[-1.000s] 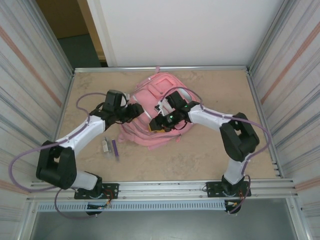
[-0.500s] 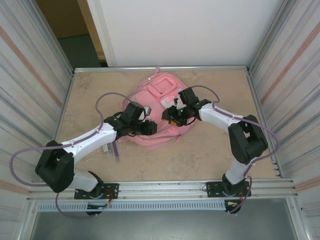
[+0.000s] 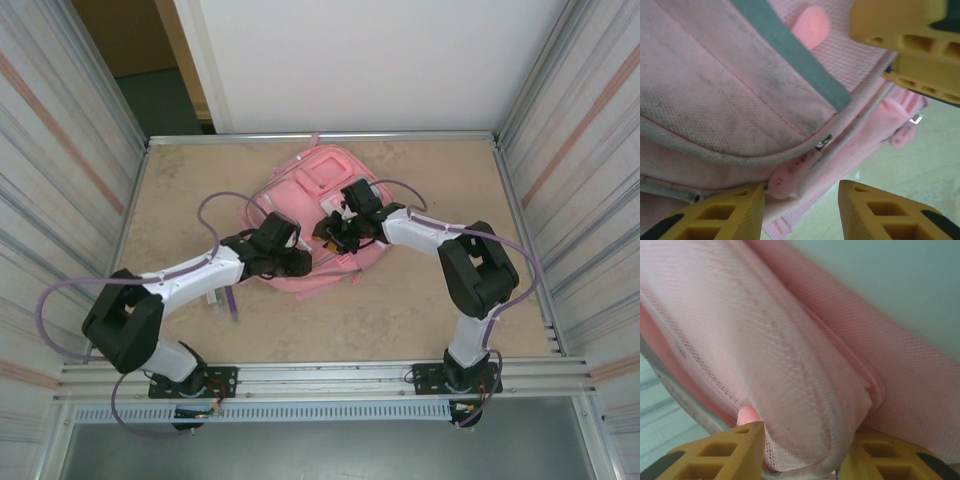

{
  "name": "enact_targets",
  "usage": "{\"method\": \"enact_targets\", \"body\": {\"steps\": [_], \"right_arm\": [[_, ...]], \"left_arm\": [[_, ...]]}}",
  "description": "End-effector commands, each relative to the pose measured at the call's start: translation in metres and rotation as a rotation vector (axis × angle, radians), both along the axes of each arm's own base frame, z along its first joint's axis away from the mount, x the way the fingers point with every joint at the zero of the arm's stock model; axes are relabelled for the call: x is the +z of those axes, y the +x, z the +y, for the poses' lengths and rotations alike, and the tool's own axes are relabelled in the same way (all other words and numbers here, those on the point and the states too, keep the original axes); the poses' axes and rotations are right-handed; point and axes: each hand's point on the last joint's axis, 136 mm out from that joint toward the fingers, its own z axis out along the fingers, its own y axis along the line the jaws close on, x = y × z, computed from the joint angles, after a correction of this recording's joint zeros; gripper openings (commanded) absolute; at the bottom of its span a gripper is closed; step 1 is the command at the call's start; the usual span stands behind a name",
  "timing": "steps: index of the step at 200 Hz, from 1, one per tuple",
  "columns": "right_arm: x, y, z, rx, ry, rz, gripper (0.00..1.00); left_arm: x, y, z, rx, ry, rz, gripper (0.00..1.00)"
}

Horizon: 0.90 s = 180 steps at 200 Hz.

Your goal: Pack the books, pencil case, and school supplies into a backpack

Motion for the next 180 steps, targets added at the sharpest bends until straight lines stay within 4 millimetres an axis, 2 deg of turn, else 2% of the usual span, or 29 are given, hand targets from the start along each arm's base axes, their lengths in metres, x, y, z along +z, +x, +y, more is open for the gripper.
{"method": "enact_targets", "body": {"steps": [1,16,63,105,131,151,180], "right_arm": [[0.011,0.013,0.013,-0.039,0.025,-0.028,0.32],[0.011,0.014,0.017,-0.039,0.034,-0.018,0.23],[0.011,0.01,0.021,-0.034,0.03,-0.032,0.09],[0.006,0.004,0.018,-0.037,0.01,-0.038,0.06],[0.008,0.004,0.014,-0.053,0.006,-0.053,0.05],[0.011,0.01,0.005,-0.067,-0.002,-0.067,0.05],[0.02,0.021,-0.017,-0.115,-0.003,-0.092,0.02]], "left_arm": [[-0.004,0.006,0.004,0.064,0.015,-0.015,0.43],[-0.003,0.014,0.006,0.088,0.032,-0.044,0.43],[0.001,0.035,0.001,0.078,0.067,-0.122,0.4],[0.0,0.043,-0.005,0.042,0.08,-0.147,0.25],[0.002,0.043,-0.007,0.032,0.075,-0.152,0.1],[0.003,0.041,0.0,0.043,0.095,-0.159,0.0],[0.023,0.034,0.012,0.048,0.092,-0.2,0.0]]}}
